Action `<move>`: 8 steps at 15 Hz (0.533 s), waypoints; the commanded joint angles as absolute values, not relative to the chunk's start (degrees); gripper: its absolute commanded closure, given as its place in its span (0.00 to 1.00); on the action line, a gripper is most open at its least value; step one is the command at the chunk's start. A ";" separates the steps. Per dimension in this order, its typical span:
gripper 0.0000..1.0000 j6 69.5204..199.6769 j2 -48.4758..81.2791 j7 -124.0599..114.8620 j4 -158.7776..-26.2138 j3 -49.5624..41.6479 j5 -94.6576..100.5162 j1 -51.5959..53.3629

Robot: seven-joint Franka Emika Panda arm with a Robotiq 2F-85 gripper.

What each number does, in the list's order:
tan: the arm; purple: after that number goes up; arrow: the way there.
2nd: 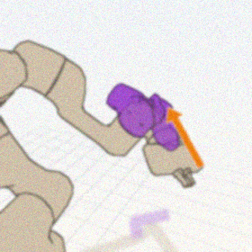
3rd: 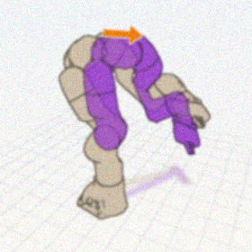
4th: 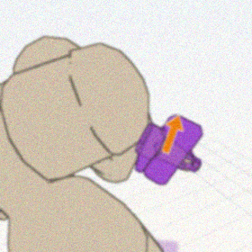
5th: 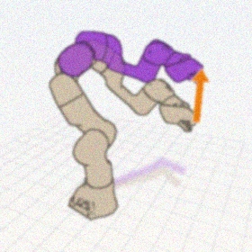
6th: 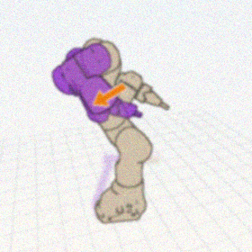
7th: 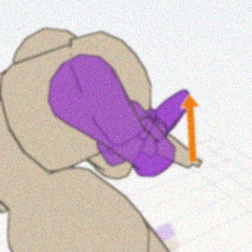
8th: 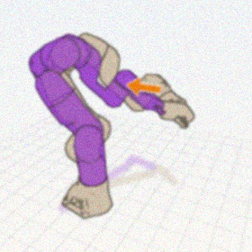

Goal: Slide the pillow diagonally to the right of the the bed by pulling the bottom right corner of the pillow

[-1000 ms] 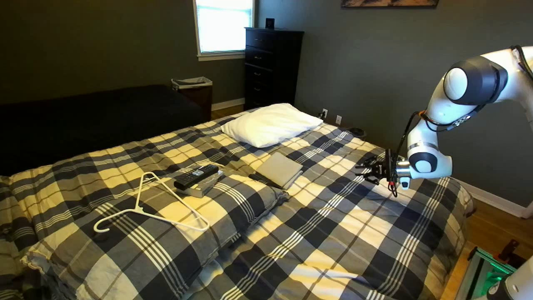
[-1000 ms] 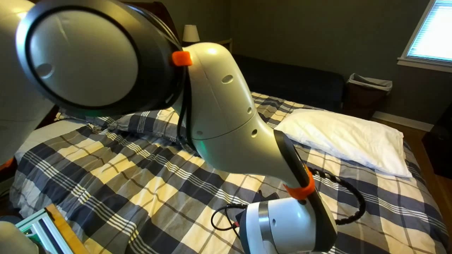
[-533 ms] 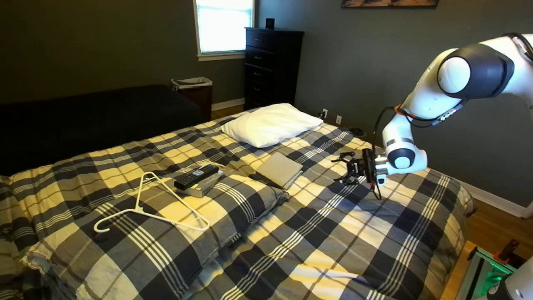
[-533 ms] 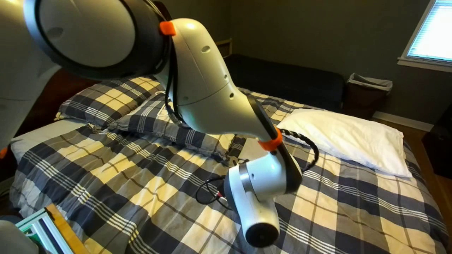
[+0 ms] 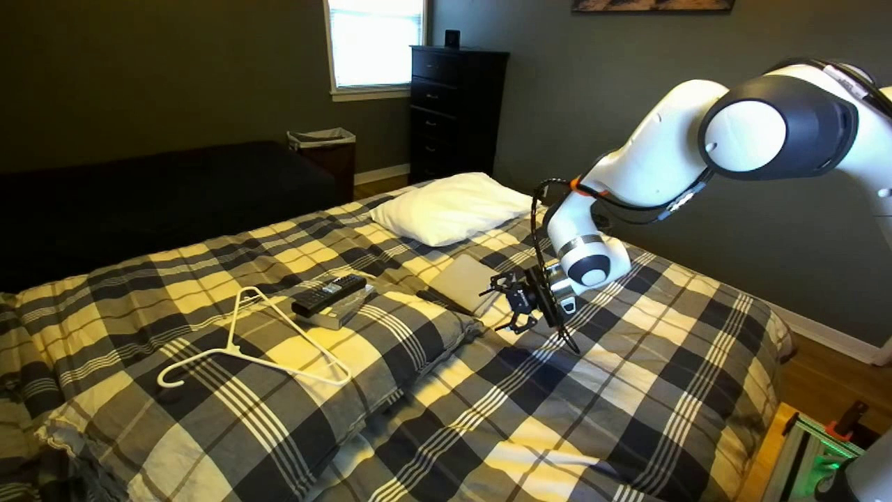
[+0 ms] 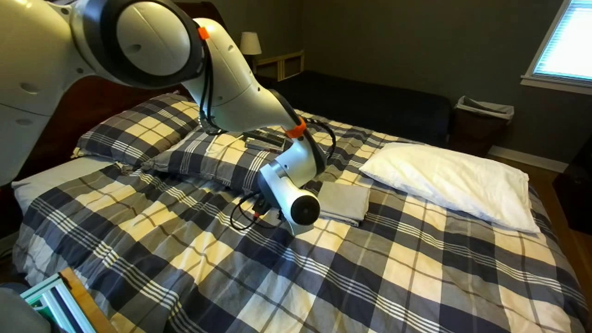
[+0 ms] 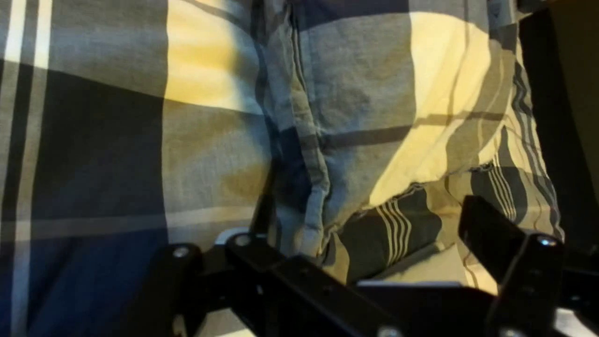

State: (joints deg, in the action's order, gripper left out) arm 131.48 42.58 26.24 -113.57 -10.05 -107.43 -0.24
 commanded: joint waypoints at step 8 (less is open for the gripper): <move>0.00 136.93 49.62 19.99 -102.05 -7.69 -108.24 1.34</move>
State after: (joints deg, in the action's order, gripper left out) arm 133.93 45.32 24.68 -109.06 -8.93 -108.58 0.74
